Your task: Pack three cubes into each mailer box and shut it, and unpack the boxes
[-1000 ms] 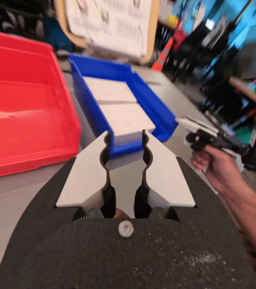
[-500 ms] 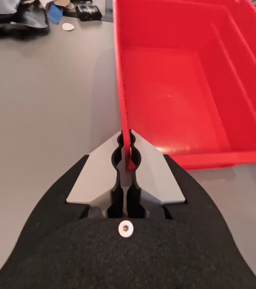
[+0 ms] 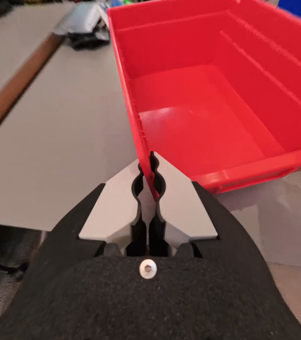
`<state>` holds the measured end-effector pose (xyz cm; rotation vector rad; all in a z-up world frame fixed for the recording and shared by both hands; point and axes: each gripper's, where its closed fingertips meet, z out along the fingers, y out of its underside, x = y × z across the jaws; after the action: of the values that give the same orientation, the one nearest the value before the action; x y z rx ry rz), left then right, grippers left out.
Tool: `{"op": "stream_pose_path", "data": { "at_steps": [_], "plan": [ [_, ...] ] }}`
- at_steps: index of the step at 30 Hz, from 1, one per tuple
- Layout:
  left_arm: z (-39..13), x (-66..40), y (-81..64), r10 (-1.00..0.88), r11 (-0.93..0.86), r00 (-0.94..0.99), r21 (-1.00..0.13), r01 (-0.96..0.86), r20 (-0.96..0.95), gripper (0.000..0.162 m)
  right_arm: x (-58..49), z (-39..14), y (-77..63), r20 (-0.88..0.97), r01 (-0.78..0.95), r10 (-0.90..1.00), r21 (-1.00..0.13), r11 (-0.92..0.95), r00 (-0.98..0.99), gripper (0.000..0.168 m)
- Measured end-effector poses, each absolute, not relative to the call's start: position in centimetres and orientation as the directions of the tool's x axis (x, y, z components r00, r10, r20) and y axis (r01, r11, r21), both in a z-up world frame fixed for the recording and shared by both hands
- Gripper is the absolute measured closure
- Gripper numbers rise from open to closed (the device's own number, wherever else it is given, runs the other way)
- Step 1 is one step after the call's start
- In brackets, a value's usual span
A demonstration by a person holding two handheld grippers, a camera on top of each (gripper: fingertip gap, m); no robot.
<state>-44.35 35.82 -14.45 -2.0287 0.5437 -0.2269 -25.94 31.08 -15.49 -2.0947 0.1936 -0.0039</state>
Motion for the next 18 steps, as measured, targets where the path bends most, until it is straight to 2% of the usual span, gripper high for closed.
{"op": "stream_pose_path", "data": {
  "at_steps": [5,11,15,18],
  "plan": [
    [-6.4,-41.7,35.3,-0.424,-0.177,0.895,-0.956,-0.234,-0.14,0.162,-23.9,-8.0,30.5,0.007,-0.045,-0.158,-0.946,-0.321,0.987,0.164],
    [5.2,-28.5,34.4,-0.527,0.047,0.848,-0.998,-0.047,-0.064,0.161,-12.2,3.9,27.6,0.05,0.012,-0.336,-0.993,-0.117,0.941,0.164],
    [9.4,-16.6,31.4,-0.643,0.085,0.766,-0.994,0.067,-0.003,0.162,-1.6,10.3,22.5,-0.001,-0.009,-0.487,-1.0,-0.014,0.873,0.164],
    [9.3,-8.0,27.9,-0.721,0.034,0.691,-0.993,0.109,0.051,0.162,5.8,12.2,17.3,0.024,0.018,-0.581,-1.0,-0.016,0.814,0.164]
  ]
}}
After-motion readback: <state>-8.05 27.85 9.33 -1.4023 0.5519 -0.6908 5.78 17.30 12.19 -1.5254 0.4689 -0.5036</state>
